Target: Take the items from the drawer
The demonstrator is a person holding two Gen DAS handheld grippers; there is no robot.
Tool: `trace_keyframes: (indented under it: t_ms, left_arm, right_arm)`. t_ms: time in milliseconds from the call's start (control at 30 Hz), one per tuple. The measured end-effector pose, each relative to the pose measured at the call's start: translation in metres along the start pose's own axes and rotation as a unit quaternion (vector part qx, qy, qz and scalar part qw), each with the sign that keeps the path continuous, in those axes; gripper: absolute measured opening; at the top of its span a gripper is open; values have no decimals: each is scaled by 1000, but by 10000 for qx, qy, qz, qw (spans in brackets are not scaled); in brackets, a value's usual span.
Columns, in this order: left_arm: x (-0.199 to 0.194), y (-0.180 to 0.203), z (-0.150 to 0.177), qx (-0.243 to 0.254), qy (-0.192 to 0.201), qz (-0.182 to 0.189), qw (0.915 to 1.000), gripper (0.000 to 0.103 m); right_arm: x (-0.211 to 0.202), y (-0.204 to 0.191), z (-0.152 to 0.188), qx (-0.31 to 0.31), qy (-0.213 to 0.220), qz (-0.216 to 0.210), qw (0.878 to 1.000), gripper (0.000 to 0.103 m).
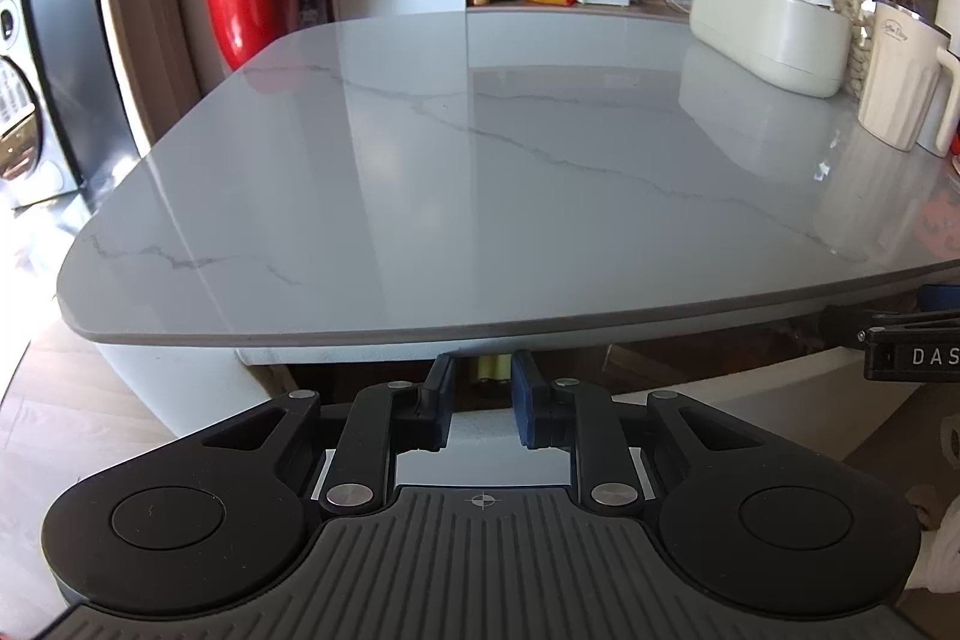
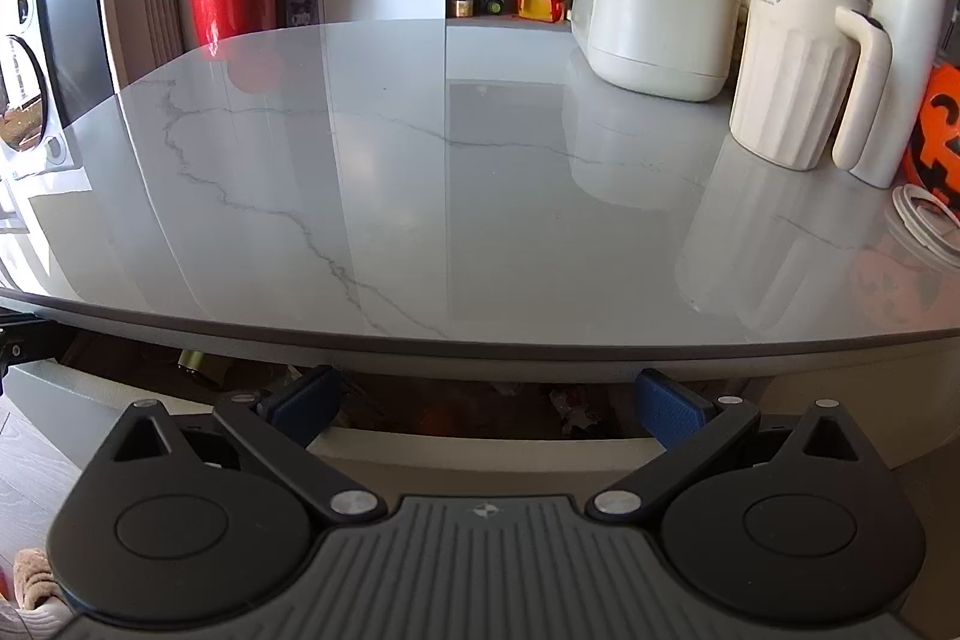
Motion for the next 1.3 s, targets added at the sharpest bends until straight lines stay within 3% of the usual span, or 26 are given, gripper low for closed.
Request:
trace_keyframes:
  t_ms: [233, 333, 500, 600, 700, 733, 767, 967, 1067, 1200, 1267, 1300]
  left_arm:
    - [4, 9, -4, 72, -139, -263, 9995, 23]
    - [3, 13, -6, 188, -485, -276, 9983, 20]
    - [-19, 6, 5, -127, -1421, 279, 9894, 18]
    - [-41, 11, 27, 67, -1820, 634, 9812, 18]
    - [-59, 15, 51, 110, -2338, 933, 9677, 18]
    - [-63, 15, 56, 66, -2459, 1021, 9639, 17]
    - [-68, 15, 57, 104, -2348, 1013, 9667, 17]
    - [-67, 7, 50, -19, -2470, 1157, 9621, 17]
    - [-54, 15, 44, 262, -2446, 1342, 9599, 19]
    - [-29, 26, 22, 1291, -2067, 1383, 9599, 20]
    - [-16, 28, 19, 1751, -2113, 1363, 9519, 20]
    - [-8, 29, 19, 2008, -2241, 1461, 9424, 20]
  right_arm:
    - [9, 1, -3, 47, -310, -89, 9995, 103]
    - [12, 2, -8, -41, -665, -219, 9975, 103]
    - [8, 14, -1, -148, -1587, -788, 9841, 103]
    - [-18, 24, 21, -161, -1853, -1021, 9772, 103]
    - [-44, 31, 47, -168, -2044, -1104, 9725, 103]
    - [-52, 33, 57, -144, -2183, -1180, 9686, 103]
    - [-57, 35, 64, -146, -2280, -1228, 9658, 103]
    - [-82, 37, 68, -411, -1720, -1212, 9768, 103]
    - [-82, 37, 66, -361, -1729, -1228, 9766, 103]
    - [-76, 39, 66, -382, -1859, -1294, 9733, 103]
    - [-75, 38, 67, -422, -1940, -1328, 9711, 103]
    - [-75, 38, 68, -452, -1966, -1353, 9701, 103]
Point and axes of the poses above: each gripper's, at about its wrist camera, not at the fingertips, and x roughly the way its jaws point, y to its right, z to its underside, the point moved 4 cm from there along x, roughly the way its jaws point, and after that the axes turned 12 degrees about z, right-handed, at the moved point
